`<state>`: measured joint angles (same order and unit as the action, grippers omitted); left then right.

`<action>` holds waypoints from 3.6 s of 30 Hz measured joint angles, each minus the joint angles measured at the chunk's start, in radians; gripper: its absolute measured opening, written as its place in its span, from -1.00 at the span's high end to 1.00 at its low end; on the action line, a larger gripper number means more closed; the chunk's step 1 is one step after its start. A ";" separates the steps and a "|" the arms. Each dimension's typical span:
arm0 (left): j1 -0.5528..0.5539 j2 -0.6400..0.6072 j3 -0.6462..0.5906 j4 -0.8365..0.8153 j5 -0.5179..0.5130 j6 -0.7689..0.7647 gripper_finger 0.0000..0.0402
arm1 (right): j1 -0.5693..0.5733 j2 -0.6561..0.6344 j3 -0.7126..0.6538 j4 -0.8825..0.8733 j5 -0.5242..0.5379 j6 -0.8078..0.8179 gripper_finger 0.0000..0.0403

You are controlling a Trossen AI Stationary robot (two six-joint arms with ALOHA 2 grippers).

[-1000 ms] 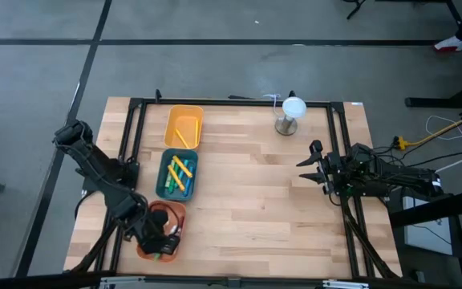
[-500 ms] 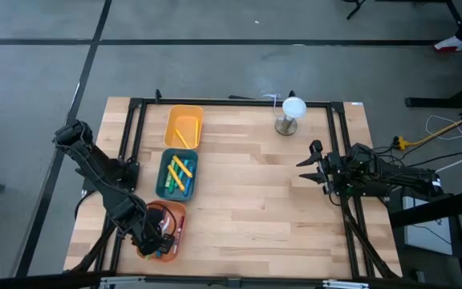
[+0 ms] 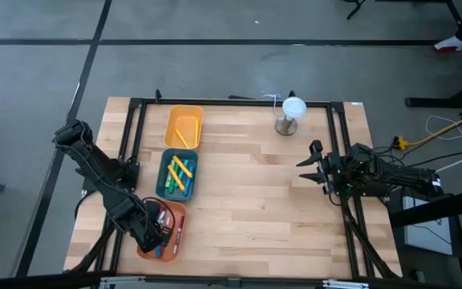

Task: Pick & Place Markers
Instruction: Put the light green marker pen into the orange bin, then return to Home Position

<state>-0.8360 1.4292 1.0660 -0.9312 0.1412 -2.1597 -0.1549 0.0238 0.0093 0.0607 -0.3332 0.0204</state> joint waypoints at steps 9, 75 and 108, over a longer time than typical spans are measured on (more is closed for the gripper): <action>0.001 0.000 0.000 -0.023 -0.062 0.025 0.63 | 0.000 0.000 0.000 0.000 0.000 0.000 0.16; 0.558 -0.776 -0.948 1.789 -0.195 2.023 0.42 | 0.000 0.000 0.000 0.000 0.000 0.000 0.16; 1.128 -1.429 -1.058 1.104 0.136 2.030 0.40 | 0.000 0.000 0.000 0.000 0.000 0.000 0.16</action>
<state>0.2921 -0.0002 0.0082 0.1725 0.2770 -0.1292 -0.1548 0.0243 0.0093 0.0608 -0.3332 0.0208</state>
